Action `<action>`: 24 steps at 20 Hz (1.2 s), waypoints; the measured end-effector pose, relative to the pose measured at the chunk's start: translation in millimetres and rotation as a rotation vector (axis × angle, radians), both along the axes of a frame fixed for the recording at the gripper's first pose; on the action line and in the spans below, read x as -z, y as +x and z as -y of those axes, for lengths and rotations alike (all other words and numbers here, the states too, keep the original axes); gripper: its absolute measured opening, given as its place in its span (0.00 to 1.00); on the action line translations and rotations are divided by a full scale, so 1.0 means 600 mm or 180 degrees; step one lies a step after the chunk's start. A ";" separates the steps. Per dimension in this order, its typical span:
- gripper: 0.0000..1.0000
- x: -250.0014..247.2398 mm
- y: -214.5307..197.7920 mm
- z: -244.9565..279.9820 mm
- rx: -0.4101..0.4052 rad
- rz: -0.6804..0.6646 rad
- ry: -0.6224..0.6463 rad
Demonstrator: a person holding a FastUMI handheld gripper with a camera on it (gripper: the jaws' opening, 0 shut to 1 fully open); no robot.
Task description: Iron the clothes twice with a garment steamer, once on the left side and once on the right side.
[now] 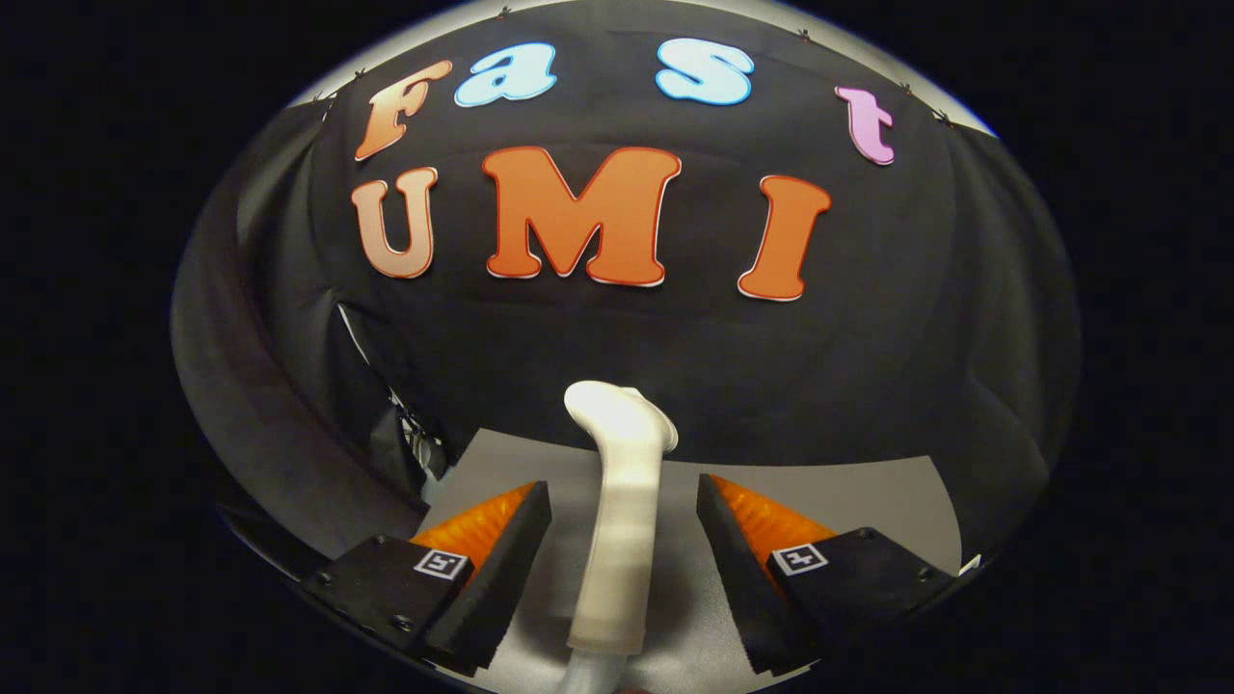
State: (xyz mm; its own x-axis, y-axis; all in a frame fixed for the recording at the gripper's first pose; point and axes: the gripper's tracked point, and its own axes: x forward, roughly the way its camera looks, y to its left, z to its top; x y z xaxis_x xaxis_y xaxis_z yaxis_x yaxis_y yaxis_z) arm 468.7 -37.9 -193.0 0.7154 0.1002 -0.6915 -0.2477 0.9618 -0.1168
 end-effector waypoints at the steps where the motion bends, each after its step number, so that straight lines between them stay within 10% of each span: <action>1: 0.98 0.024 0.000 0.000 -0.0027 -0.0152 -0.0011; 7: 0.94 0.085 0.001 -0.007 -0.0072 -0.0577 0.0242; 13: 0.60 0.089 -0.010 -0.008 -0.0103 -0.0539 0.0212; 24: 0.54 0.065 -0.067 -0.016 0.0076 -0.0021 0.0168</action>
State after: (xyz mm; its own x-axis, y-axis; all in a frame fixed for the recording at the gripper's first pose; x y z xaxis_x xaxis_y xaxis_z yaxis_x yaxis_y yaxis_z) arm 428.4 -28.3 -232.3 0.7134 0.1198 -0.6905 -0.2253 0.9722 -0.0641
